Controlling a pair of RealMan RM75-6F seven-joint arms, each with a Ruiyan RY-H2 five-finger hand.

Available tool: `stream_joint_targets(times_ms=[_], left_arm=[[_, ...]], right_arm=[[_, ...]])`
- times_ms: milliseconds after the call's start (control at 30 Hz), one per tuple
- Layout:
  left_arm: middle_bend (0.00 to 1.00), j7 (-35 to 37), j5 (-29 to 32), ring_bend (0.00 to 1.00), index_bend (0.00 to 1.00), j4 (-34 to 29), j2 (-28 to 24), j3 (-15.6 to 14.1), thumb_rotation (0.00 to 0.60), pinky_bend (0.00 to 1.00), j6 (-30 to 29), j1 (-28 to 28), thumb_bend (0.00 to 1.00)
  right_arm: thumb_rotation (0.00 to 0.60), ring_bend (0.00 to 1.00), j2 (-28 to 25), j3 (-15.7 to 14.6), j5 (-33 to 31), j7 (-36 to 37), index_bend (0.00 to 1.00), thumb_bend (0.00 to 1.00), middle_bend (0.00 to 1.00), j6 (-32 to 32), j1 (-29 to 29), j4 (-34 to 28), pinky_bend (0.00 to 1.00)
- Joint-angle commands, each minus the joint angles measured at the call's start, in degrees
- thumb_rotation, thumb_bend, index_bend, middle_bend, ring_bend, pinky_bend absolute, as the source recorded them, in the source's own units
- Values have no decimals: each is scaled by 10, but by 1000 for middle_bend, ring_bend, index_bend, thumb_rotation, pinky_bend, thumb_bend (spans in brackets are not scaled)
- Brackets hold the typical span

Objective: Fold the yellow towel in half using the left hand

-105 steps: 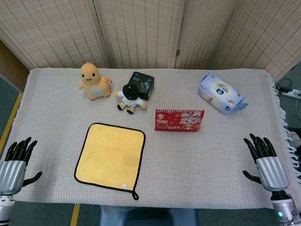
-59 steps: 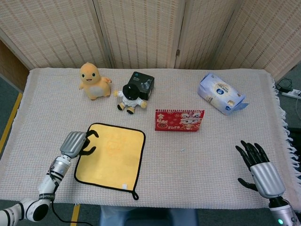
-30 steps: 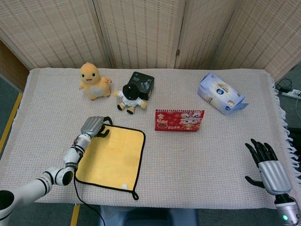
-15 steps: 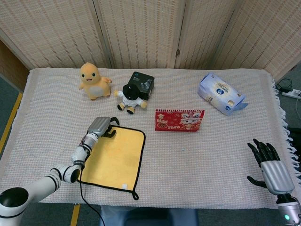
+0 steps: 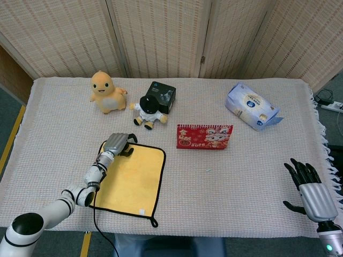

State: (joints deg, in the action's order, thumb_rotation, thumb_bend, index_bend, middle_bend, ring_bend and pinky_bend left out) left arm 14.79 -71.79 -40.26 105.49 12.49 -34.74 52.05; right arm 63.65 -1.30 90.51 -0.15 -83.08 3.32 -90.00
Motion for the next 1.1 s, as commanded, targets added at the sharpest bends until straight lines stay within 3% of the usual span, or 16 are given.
stream_joint_targets(times_ms=[33,400,633,1100], left_arm=[[1000,5,-7,1000,477,4,3,-4,600,1000,-8,-1,502],[1000,11,-28,1000,592,11,9,-17,600,1000,-39,-9,502],[1000,6,-53,1000,638,-8,6,-28,600,1000,-101,-27,502],[1000,-134,-112,1000,650,-201,-66,-90,600,1000,-282,-129,503]], right_arm=[[600,0,0,0,-1,0,0,109,0,2,1,0,0],[600,0,1,-1,1,-4,0,109,0,2,0,-1,0],[600,0,1,-1,2,-4,0,109,0,5,1,-2,0],[600,0,2,-14,32,-10,0,109,0,-6,-1,-8,0]])
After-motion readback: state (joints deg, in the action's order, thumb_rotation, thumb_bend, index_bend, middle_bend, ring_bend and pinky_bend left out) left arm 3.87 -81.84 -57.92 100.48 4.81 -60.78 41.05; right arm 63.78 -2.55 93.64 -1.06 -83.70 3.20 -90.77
